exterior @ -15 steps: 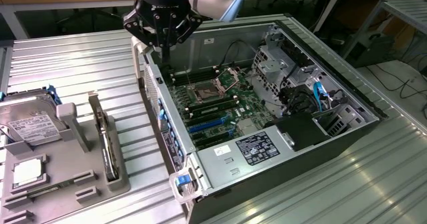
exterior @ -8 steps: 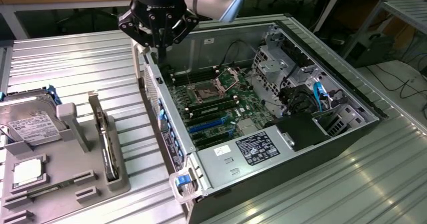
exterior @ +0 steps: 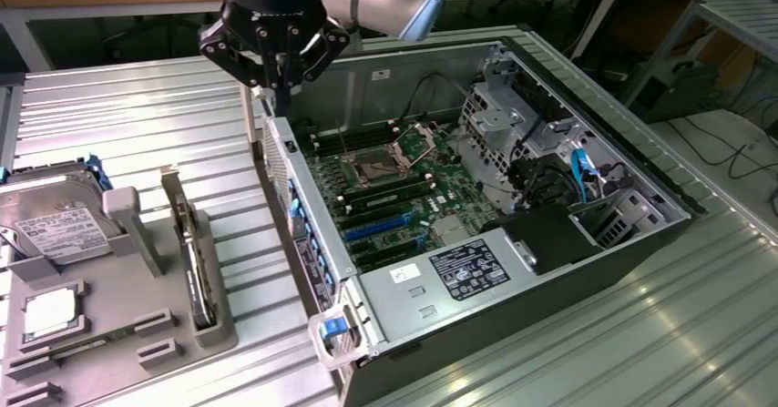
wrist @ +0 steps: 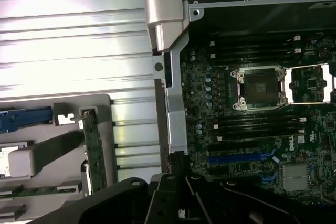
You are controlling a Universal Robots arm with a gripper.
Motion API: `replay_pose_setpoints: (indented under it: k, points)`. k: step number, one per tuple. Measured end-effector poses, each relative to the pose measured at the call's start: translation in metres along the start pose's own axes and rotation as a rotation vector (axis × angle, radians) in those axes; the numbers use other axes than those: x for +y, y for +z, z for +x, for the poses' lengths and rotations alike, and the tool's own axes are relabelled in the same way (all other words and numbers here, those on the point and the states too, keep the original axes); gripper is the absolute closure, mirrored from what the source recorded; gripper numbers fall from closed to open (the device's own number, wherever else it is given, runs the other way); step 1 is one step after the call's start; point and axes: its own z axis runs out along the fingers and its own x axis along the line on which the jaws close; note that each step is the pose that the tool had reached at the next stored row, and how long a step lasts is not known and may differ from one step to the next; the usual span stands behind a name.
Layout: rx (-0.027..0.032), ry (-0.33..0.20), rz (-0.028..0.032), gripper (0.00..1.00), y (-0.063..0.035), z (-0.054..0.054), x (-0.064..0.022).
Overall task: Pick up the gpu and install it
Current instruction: 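Reach for the gpu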
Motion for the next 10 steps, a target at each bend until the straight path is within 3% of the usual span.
replay_pose_setpoints:
  k: [10]
  points:
    - [0.0000,0.000,0.0000,0.89,-0.0003,0.012,-0.0009]
